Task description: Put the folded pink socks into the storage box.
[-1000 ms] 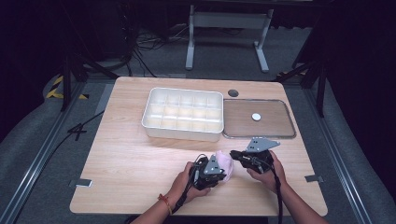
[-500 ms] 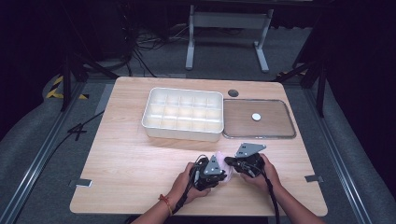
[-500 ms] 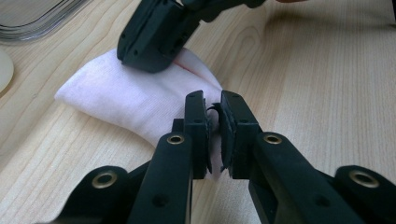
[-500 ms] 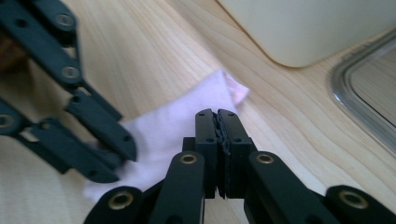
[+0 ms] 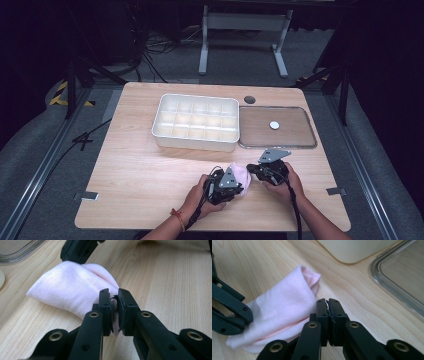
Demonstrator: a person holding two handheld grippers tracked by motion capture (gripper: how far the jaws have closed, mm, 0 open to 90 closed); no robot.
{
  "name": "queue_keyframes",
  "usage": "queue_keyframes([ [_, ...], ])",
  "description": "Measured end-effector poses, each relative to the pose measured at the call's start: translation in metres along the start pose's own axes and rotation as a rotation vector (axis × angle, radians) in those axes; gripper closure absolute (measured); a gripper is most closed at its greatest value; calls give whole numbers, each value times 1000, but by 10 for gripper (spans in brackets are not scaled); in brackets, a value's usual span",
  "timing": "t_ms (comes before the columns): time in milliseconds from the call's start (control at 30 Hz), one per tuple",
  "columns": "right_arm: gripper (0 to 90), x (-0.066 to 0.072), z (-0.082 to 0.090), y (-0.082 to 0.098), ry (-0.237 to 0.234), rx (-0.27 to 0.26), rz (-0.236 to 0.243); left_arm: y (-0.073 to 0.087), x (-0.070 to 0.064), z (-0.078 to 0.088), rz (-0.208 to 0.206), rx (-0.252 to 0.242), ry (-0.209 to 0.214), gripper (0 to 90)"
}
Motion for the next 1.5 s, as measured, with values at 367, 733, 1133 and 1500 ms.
queue_keyframes([
  [367, 626, 6, 12, -10, -63, -72, -50, -1, -1, 2, 9, -2, 4, 779],
  [733, 557, 8, 13, -15, -63, -97, -68, -7, 8, 20, 47, -76, -7, 734],
  [1133, 497, 17, 6, -20, -77, -77, -62, -8, 16, 49, 29, -74, -51, 608],
  [1500, 443, 11, -10, -11, -94, 12, -86, 17, 20, 86, -36, 55, -154, 464],
])
Point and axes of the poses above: each handheld gripper's, and its own axes: z roughly backward along the jaws, y roughly out of its underside, x roughly to its left, the point moved 2 cm from there along -z, roughly forward along the jaws, and after that the axes turned 7 degrees about -z, right-handed, at the moved point
